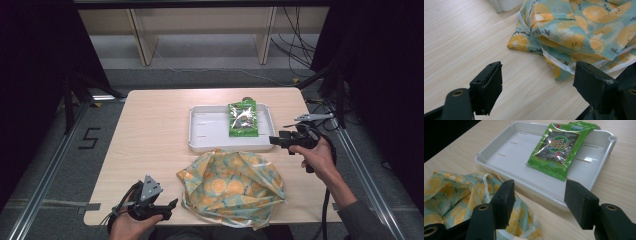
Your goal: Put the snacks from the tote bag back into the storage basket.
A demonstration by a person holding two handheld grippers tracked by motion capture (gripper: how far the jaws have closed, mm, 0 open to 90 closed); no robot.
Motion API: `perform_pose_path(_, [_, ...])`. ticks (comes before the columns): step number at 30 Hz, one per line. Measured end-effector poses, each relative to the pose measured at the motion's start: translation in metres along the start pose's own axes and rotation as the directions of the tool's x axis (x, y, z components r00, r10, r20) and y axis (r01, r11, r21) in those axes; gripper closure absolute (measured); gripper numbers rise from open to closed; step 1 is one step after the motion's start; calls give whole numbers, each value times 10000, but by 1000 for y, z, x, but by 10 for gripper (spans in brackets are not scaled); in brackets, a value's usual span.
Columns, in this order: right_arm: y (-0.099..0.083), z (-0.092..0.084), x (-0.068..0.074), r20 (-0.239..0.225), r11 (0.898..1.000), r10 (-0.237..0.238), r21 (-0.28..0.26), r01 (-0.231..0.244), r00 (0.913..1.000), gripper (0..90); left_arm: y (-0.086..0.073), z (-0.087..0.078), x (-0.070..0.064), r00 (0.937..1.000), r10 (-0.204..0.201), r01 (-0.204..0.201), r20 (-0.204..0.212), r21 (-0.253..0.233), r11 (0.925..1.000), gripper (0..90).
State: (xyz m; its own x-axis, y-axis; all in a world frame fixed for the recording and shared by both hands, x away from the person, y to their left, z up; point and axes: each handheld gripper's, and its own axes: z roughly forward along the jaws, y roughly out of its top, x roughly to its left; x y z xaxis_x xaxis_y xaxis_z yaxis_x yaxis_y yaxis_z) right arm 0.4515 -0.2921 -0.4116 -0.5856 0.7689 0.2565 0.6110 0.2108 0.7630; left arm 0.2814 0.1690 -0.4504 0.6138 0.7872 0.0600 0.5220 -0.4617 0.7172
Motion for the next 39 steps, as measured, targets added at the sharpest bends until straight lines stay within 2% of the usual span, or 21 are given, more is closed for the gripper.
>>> perform_pose_path(2, [-3, -2, 2, 105, 9997, 243, -72, -242, 9996, 421, 0, 1, 0, 10000, 19, -19, -73, 5, 10000, 224])
perform_pose_path(6, [-9, -5, -1, 28, 10000, 28, -4, -28, 10000, 409, 0, 1, 0, 9998, 35, -35, -187, 27, 10000, 224])
perform_pose_path(7, [-11, -5, 3, 64, 9991, 415, 22, -415, 9991, 407, 0, 0, 0, 10000, -5, 5, -27, -3, 10000, 224])
perform_pose_path(8, [-12, -6, 1, 97, 9999, 108, 35, -109, 9999, 407, 0, 0, 0, 10000, -61, 61, -25, -14, 10000, 224])
perform_pose_path(10, [-15, -7, 2, -16, 9997, 210, 141, -210, 9998, 412, -1, 2, 0, 9998, 12, -11, -214, 34, 10000, 224])
perform_pose_path(11, [-16, -8, 2, 48, 9998, 123, 157, -124, 9999, 412, 0, 1, 0, 10000, -77, 77, -42, -38, 10000, 224])
perform_pose_path(12, [-17, -9, 0, 168, 9999, -103, 139, 101, 9998, 411, 0, 1, 0, 10000, -8, 8, -53, -20, 10000, 224])
perform_pose_path(15, [-20, -10, 2, 1, 9999, -118, 19, 118, 9999, 403, 0, 1, 0, 9997, 59, -58, -230, 44, 10000, 224])
perform_pose_path(17, [-22, -13, 5, -64, 9999, 145, 19, -145, 9999, 388, 0, 1, 0, 9998, 11, -10, -216, 28, 10000, 224])
perform_pose_path(18, [-23, -14, 4, -71, 10000, -71, 17, 72, 9999, 387, 0, 1, 0, 9997, 39, -38, -225, 37, 10000, 224])
perform_pose_path(20, [-26, -15, 6, -36, 10000, 71, -33, -71, 10000, 382, 0, 0, 0, 10000, -29, 29, -29, 3, 10000, 224])
perform_pose_path(23, [-31, -18, 4, 122, 9999, -96, 73, 95, 9999, 370, 0, 1, 0, 9998, 13, -12, -222, 23, 10000, 224])
perform_pose_path(24, [-32, -19, 7, 18, 9995, 280, 109, -280, 9996, 366, 0, 0, 0, 9999, -69, 69, -79, -29, 10000, 224])
perform_pose_path(26, [-35, -21, 4, -12, 10000, -33, 29, 33, 10000, 352, 0, 0, 1, 9998, 124, -124, -128, 16, 9999, 224])
perform_pose_path(28, [-38, -24, 7, -94, 9992, 398, 35, -397, 9992, 350, 0, 0, 1, 9999, 71, -70, -135, 38, 10000, 224])
perform_pose_path(29, [-40, -25, 4, -73, 10000, 39, 26, -39, 10000, 349, 0, 0, 0, 9999, 28, -27, -132, 31, 10000, 224])
perform_pose_path(31, [-43, -27, 5, 56, 9999, 3, 110, -3, 10000, 342, 0, 1, 0, 9997, 36, -35, -248, 44, 10000, 224])
perform_pose_path(32, [-46, -28, 8, 10, 9990, 405, 206, -405, 9992, 339, 0, 1, 0, 9997, 36, -35, -237, 47, 10000, 224])
perform_pose_path(33, [-47, -28, 6, 104, 9999, 16, 128, -17, 9999, 335, 0, 1, 0, 9997, 29, -28, -236, 43, 10000, 224])
perform_pose_path(34, [-49, -29, 9, 118, 9989, 425, 186, -427, 9990, 334, 0, 0, 0, 10000, -28, 28, -94, -3, 10000, 224])
perform_pose_path(39, [-59, -35, 12, 132, 9986, 339, 406, -344, 9993, 326, 0, 0, 0, 10000, -49, 49, -44, -7, 10000, 224])
